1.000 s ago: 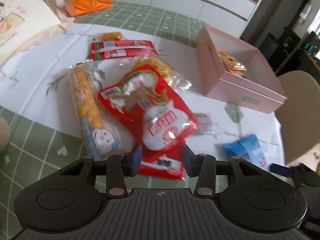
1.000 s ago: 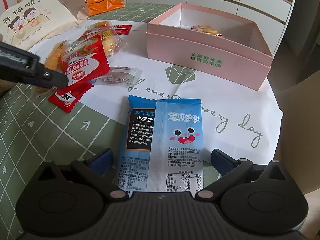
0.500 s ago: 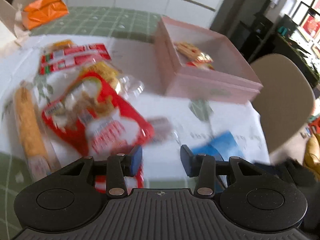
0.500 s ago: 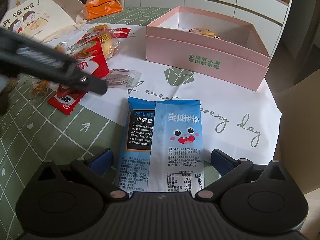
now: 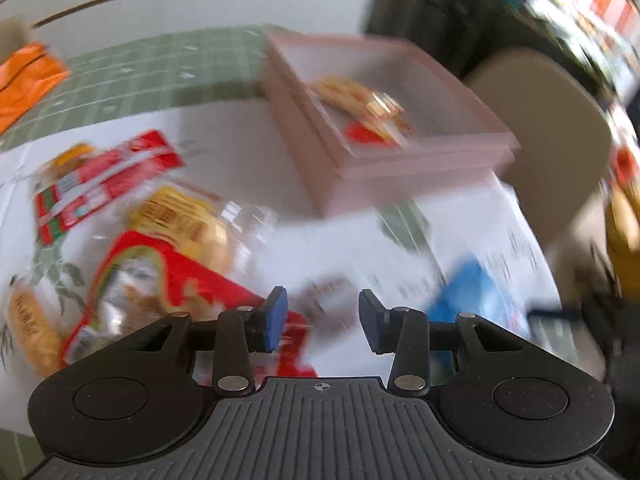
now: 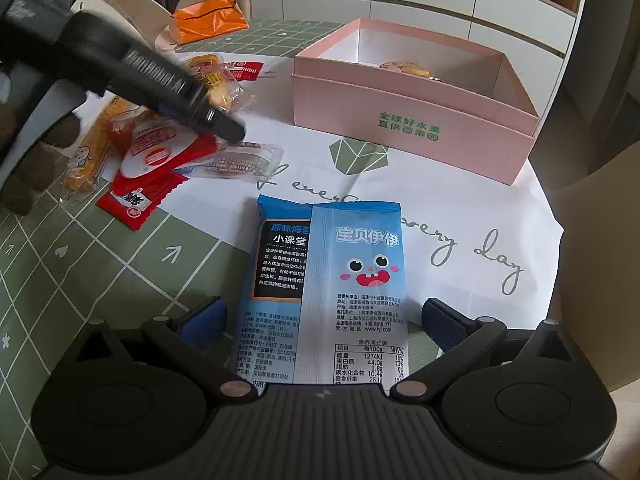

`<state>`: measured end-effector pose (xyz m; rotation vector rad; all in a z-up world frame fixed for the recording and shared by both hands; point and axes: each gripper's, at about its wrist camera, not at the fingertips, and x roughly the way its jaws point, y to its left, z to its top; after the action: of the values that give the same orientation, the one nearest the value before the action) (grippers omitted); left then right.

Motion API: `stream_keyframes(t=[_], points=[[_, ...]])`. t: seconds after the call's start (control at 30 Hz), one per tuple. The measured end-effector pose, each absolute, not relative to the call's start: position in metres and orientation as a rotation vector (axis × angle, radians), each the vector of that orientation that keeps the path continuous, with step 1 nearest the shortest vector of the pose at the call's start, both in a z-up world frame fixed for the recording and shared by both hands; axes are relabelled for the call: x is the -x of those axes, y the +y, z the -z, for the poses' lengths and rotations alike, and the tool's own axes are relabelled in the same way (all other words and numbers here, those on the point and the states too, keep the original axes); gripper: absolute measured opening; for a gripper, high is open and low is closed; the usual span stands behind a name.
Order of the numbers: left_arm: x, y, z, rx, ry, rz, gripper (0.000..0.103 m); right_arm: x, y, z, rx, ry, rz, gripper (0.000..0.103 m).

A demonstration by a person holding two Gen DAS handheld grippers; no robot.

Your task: Organize snacks

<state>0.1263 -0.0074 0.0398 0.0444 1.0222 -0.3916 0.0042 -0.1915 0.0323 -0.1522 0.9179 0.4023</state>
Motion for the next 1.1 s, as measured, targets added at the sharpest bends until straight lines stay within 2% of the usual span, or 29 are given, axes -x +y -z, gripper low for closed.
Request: stream_keyframes(t=[0.13, 0.23, 0.4, 0.5, 0.6, 0.7, 0.9, 1.1], points=[[-0.108, -0.025, -0.043, -0.187, 1.008, 0.458, 0.046, -0.004, -0.192, -0.032, 0.150, 0.913, -0.401, 0.103], [-0.112, -0.026, -0.050, -0.186, 0.960, 0.441, 0.046, -0.003, -0.192, -0.032, 0.148, 0.908, -0.400, 0.103], [-0.143, -0.023, -0.038, -0.225, 1.026, 0.405, 0.046, -0.003, -0.192, -0.032, 0.151, 0.911, -0.401, 0.103], [-0.154, -0.011, -0.035, -0.134, 1.061, 0.419, 0.046, -0.003, -0.193, -0.032, 0.152, 0.911, -0.404, 0.103], [-0.150, -0.013, -0.036, -0.140, 1.084, 0.466, 0.046, -0.002, -0.193, -0.032, 0.151, 0.906, -0.405, 0.103], [-0.144, -0.024, -0.036, -0.200, 1.095, 0.502, 0.052, 0.000, -0.193, -0.031, 0.147, 0.896, -0.401, 0.103], [-0.136, -0.042, -0.033, -0.348, 1.100, 0.505, 0.053, 0.001, -0.193, -0.030, 0.146, 0.892, -0.399, 0.103], [-0.143, -0.047, -0.029, -0.281, 1.071, 0.428, 0.052, 0.001, -0.193, -0.030, 0.147, 0.891, -0.398, 0.103]])
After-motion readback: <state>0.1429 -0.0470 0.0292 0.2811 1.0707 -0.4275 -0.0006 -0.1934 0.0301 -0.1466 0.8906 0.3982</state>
